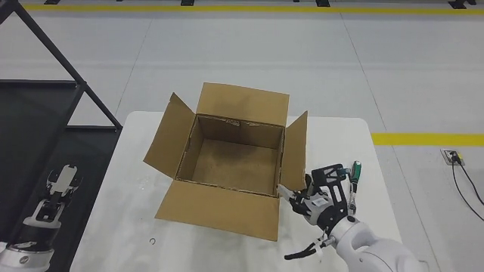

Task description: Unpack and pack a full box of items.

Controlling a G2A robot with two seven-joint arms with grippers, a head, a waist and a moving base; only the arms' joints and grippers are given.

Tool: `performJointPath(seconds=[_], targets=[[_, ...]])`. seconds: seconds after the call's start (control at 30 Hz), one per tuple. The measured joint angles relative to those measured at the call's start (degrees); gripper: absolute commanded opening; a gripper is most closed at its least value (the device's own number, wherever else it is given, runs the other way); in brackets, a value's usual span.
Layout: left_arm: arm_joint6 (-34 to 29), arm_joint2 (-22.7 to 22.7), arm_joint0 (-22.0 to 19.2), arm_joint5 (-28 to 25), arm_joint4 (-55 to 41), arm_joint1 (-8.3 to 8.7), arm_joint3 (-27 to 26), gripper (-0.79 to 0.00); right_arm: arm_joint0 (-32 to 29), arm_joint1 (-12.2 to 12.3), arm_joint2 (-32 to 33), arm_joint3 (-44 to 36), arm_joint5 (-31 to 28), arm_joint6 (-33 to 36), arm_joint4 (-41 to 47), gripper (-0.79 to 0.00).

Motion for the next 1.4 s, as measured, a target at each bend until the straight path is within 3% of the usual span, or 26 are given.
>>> performJointPath(seconds=[0.07,0.3,0.47,0.57,0.63,1.07,1.4], targets=[[-0.1,0.1,0.0,0.1,0.1,0.00,-0.1,0.000,0.5,0.0,-0.6,0.7,0.4,-0.2,-0.3,-0.477],[-0.1,0.4,-0.4,0.2,0.6,0.02,-0.2,0.000,0.2,0.3,-1.0,0.3,1.3,-0.7,-1.1,-0.499],[0.0,0.6,-0.5,0.2,0.6,0.02,0.0,0.000,0.0,0.4,-0.9,-0.2,1.8,-0.6,-1.3,-0.616],[0.1,0.7,-0.6,0.3,0.7,0.01,0.0,0.000,0.0,0.6,-0.8,-0.3,1.7,-0.6,-1.2,-0.748],[0.1,0.7,-0.7,0.3,0.7,0.01,0.0,0.000,0.0,0.6,-0.8,-0.4,1.7,-0.5,-1.0,-0.785],[-0.3,1.5,-1.6,0.8,1.2,0.10,0.3,0.000,-1.0,1.2,0.3,-1.3,1.1,-0.2,0.2,-0.785],[-0.7,1.8,-2.0,1.0,1.4,0.17,0.2,0.000,-2.1,1.4,-0.2,-2.0,4.0,-2.9,0.0,-0.785]])
